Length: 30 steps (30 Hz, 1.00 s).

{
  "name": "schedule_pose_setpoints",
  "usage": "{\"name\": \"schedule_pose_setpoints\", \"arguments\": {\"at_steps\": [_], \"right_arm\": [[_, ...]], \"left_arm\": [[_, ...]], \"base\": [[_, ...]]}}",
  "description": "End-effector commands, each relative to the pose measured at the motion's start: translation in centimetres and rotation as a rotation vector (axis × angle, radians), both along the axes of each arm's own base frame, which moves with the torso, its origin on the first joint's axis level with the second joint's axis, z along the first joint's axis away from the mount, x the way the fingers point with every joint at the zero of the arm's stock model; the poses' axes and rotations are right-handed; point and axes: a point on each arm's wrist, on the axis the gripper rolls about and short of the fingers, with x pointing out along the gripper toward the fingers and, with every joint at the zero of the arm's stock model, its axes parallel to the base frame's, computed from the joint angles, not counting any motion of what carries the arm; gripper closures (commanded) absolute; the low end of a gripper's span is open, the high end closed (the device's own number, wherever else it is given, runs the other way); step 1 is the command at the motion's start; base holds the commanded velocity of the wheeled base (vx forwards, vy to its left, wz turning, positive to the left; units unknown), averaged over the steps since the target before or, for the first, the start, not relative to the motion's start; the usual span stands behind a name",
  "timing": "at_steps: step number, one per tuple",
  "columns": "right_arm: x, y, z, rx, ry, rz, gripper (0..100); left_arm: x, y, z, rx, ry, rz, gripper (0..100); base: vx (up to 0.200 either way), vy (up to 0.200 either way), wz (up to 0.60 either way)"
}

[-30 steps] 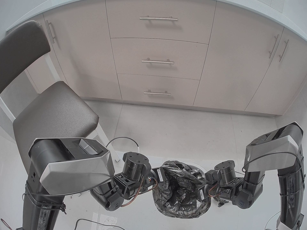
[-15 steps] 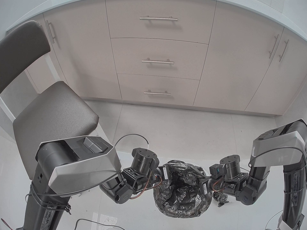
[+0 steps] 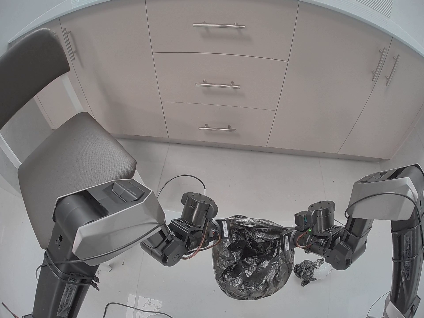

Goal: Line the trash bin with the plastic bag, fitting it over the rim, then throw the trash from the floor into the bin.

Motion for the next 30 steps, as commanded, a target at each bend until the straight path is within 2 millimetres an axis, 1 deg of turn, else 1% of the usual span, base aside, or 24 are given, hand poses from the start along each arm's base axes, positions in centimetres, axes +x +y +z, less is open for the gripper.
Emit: {"name": "schedule_pose_setpoints", "arguments": {"at_steps": [1,5,11,12,15,20,28,30], "right_arm": [[0.9,-0.6,-1.2,-0.006,0.011,-0.027,100],[1.4,-1.1,-1.9,-0.01,0.02,-0.041,100],[1.9,-1.4,-2.2,-0.008,0.017,-0.055,100],[1.9,-1.5,-2.3,-0.011,0.02,-0.058,100],[2.0,-1.6,-2.4,-0.01,0.02,-0.058,100],[2.7,-1.7,-2.2,-0.001,-0.001,-0.069,100],[2.9,-1.7,-2.2,0.022,0.002,-0.043,100],[3.1,-1.8,-2.2,0.029,-0.002,-0.045,100]], "left_arm": [[0.2,0.1,-0.4,0.018,-0.006,-0.006,100],[0.5,-0.2,-0.7,0.021,-0.015,-0.014,100],[1.2,-0.9,-0.5,0.031,-0.003,-0.018,100],[1.7,-1.3,-0.4,0.037,-0.004,-0.02,100],[2.4,-1.8,-0.5,0.082,-0.01,-0.047,100],[3.4,-2.6,-0.4,0.108,-0.003,-0.061,100],[3.7,-2.7,-0.9,0.13,0.023,-0.063,100],[3.7,-2.7,-1.4,0.137,0.033,-0.064,100]], "base": [[0.0,0.0,0.0],[0.0,0.0,0.0],[0.0,0.0,0.0],[0.0,0.0,0.0],[0.0,0.0,0.0],[0.0,0.0,0.0],[0.0,0.0,0.0],[0.0,0.0,0.0]]}}
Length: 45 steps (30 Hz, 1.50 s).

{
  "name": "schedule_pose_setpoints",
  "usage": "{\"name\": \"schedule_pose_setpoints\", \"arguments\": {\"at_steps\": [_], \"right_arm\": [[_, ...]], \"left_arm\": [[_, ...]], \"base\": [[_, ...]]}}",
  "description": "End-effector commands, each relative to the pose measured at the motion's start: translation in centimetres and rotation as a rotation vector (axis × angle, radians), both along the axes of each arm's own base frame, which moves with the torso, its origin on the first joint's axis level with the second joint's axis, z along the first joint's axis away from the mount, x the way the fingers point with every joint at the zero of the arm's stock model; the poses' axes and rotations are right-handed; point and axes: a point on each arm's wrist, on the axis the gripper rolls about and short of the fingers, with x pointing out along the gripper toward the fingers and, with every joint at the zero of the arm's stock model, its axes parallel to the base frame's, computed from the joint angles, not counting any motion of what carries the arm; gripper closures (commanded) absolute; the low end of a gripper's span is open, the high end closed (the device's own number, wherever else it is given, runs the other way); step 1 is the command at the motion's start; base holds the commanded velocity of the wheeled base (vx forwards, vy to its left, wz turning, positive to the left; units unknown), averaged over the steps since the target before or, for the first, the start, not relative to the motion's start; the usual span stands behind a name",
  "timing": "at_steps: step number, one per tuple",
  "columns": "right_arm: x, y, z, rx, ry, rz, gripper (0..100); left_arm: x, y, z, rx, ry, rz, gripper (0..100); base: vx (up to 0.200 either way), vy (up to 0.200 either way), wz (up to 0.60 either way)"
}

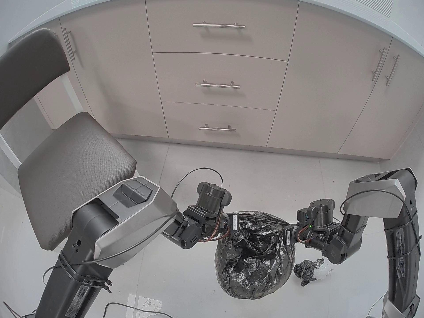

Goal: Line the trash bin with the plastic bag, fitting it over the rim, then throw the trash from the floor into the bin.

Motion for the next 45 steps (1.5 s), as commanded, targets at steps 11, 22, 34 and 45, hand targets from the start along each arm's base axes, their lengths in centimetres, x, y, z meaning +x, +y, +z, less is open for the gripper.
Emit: {"name": "schedule_pose_setpoints", "arguments": {"at_steps": [11,22,34,45], "right_arm": [[0.8,-0.5,-0.2,0.05,0.001,-0.021,100],[0.9,-1.5,-0.4,0.037,0.051,-0.047,100],[1.0,-2.0,-0.5,0.036,0.063,-0.059,100],[1.1,-2.0,-0.5,0.037,0.075,-0.054,100]], "left_arm": [[0.3,-0.1,-1.3,0.066,0.025,-0.021,100],[0.5,0.0,-1.3,0.064,0.028,-0.01,100],[0.9,-0.1,-0.7,0.043,0.077,0.038,100],[0.8,-0.1,-0.7,0.05,0.084,0.035,100]], "base": [[0.0,0.0,0.0],[0.0,0.0,0.0],[0.0,0.0,0.0],[0.0,0.0,0.0]]}}
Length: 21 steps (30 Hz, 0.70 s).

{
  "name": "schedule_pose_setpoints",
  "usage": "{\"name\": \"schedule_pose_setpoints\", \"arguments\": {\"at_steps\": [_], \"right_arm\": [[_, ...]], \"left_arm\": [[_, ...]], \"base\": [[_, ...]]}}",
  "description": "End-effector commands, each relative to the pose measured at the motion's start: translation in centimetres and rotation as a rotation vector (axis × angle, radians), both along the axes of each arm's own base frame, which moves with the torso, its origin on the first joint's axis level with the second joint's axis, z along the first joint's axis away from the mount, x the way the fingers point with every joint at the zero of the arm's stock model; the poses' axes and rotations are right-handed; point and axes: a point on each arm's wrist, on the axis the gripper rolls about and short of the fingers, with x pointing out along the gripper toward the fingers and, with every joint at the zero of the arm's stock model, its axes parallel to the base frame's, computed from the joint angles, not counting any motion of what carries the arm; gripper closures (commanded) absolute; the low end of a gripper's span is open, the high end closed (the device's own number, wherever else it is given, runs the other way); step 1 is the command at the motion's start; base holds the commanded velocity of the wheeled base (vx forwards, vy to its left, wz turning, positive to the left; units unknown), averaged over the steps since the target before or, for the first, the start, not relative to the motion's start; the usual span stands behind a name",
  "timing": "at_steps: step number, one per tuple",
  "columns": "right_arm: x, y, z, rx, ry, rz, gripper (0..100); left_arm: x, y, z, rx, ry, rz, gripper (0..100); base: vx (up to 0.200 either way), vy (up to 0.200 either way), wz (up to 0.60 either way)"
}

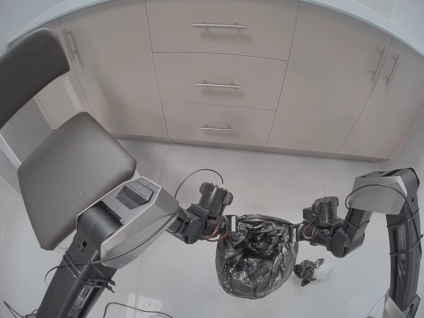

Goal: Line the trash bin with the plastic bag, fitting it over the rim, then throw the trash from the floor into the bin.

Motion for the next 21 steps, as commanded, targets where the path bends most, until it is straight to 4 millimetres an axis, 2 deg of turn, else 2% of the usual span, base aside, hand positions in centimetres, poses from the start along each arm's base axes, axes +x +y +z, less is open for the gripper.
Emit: {"name": "schedule_pose_setpoints", "arguments": {"at_steps": [1,16,21], "right_arm": [[0.0,0.0,0.0,0.001,-0.001,0.001,0],[0.0,0.3,0.4,0.011,-0.041,0.009,0],[-0.6,1.6,1.0,0.025,-0.093,0.046,0]], "left_arm": [[0.0,0.0,0.1,-0.002,-0.002,0.0,100],[0.1,0.0,0.3,-0.011,-0.007,0.004,100],[0.1,0.0,0.4,-0.024,-0.002,0.015,100]], "base": [[0.0,0.0,0.0],[0.0,0.0,0.0],[0.0,0.0,0.0]]}}
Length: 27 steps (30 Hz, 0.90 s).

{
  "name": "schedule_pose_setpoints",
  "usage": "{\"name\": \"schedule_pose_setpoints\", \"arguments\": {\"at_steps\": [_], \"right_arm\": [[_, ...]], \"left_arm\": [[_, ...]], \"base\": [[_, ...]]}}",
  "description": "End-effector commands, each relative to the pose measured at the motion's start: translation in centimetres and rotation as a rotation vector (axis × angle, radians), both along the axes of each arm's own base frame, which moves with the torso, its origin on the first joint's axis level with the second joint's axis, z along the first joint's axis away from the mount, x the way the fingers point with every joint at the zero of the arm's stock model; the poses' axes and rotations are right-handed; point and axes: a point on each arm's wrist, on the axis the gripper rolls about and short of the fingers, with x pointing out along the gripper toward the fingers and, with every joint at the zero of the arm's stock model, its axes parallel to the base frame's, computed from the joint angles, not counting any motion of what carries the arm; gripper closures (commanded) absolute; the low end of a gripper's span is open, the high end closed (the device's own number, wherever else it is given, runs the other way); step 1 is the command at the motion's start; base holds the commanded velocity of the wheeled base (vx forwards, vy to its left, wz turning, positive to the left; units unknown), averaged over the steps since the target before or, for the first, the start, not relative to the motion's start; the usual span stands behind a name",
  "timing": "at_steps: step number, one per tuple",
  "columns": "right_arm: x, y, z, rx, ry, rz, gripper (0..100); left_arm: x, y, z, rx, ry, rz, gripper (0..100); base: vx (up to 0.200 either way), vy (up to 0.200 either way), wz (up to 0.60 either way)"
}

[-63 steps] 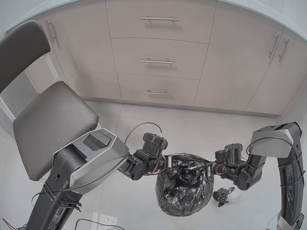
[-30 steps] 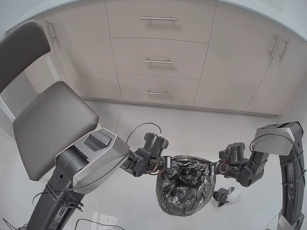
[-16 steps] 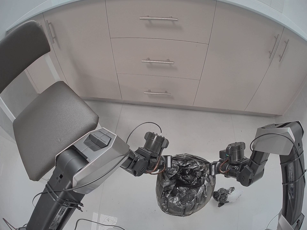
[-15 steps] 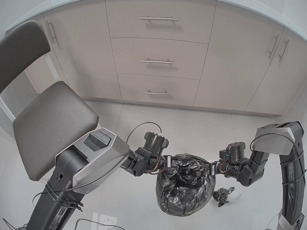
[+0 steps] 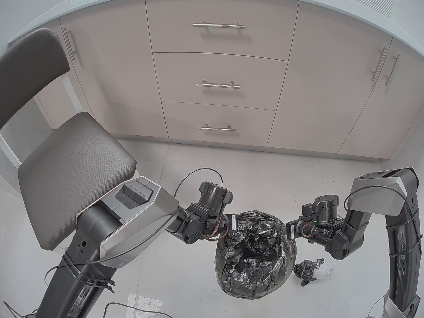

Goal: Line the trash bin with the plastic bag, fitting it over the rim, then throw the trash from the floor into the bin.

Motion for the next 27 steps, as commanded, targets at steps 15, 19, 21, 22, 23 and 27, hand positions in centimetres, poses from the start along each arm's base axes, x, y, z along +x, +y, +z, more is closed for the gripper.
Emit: {"name": "schedule_pose_setpoints", "arguments": {"at_steps": [15,19,21,22,23,27], "right_arm": [[-0.89,1.72,0.8,0.011,-0.033,0.052,0],[-0.91,1.72,0.68,0.01,-0.03,0.052,0],[-0.91,1.72,0.59,0.01,-0.029,0.052,0],[-0.91,1.72,0.59,0.01,-0.029,0.052,0],[-0.91,1.72,0.59,0.01,-0.029,0.052,0],[-0.87,1.79,0.92,0.012,-0.042,0.053,0]], "left_arm": [[0.08,-0.04,0.44,-0.025,0.005,0.026,100],[0.17,-0.34,0.7,-0.027,-0.013,0.078,100],[0.21,-0.29,0.7,-0.027,-0.012,0.078,100],[0.17,-0.34,0.7,-0.026,-0.013,0.077,0],[0.15,-0.33,0.66,-0.023,-0.013,0.075,0],[0.16,-0.33,0.67,-0.024,-0.015,0.075,0]], "base": [[0.0,0.0,0.0],[0.0,0.0,0.0],[0.0,0.0,0.0],[0.0,0.0,0.0],[0.0,0.0,0.0],[0.0,0.0,0.0]]}}
